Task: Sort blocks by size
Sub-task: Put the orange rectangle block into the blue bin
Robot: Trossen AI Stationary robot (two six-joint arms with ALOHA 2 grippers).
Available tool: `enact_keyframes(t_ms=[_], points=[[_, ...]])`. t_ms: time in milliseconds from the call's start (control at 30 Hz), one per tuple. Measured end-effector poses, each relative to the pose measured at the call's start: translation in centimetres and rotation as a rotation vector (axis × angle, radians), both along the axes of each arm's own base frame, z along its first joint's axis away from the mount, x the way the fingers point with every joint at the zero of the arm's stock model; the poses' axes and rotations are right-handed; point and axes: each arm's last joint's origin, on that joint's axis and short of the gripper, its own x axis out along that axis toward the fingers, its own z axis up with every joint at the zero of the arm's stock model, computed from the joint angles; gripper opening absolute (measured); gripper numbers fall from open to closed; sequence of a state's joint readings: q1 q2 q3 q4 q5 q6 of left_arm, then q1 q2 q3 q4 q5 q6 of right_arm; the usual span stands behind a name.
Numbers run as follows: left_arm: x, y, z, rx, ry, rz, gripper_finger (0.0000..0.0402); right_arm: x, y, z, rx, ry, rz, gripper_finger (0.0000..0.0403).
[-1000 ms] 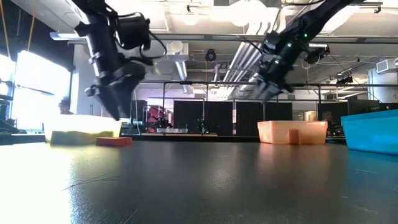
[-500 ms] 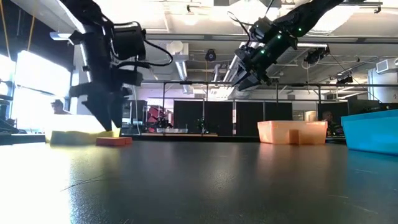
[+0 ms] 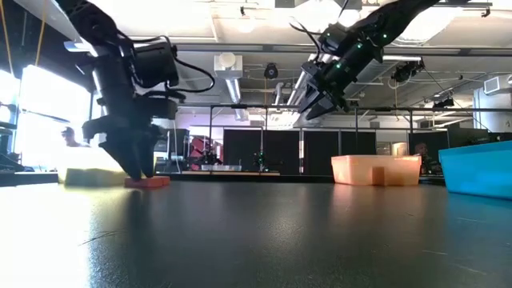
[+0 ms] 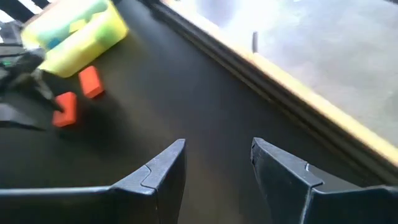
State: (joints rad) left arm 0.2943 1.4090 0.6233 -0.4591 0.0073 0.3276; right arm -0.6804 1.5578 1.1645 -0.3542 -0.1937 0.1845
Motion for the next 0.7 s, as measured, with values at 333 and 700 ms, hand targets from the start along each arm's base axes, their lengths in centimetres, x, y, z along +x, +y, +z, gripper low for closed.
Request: enact_keyframes(t_ms=[333,700], points=[[2.1,0.4,0.8,-0.198,-0.283,0.389,0.0066,2.7,3.5,0.4,0.039,-0.086,0.188,0.0178],[7.4,1.0,9.5,-0.365,-0.678,0.630,0.0002,4.7,7.7,1.2,-0.033,-0.139,0.432,0.0178]])
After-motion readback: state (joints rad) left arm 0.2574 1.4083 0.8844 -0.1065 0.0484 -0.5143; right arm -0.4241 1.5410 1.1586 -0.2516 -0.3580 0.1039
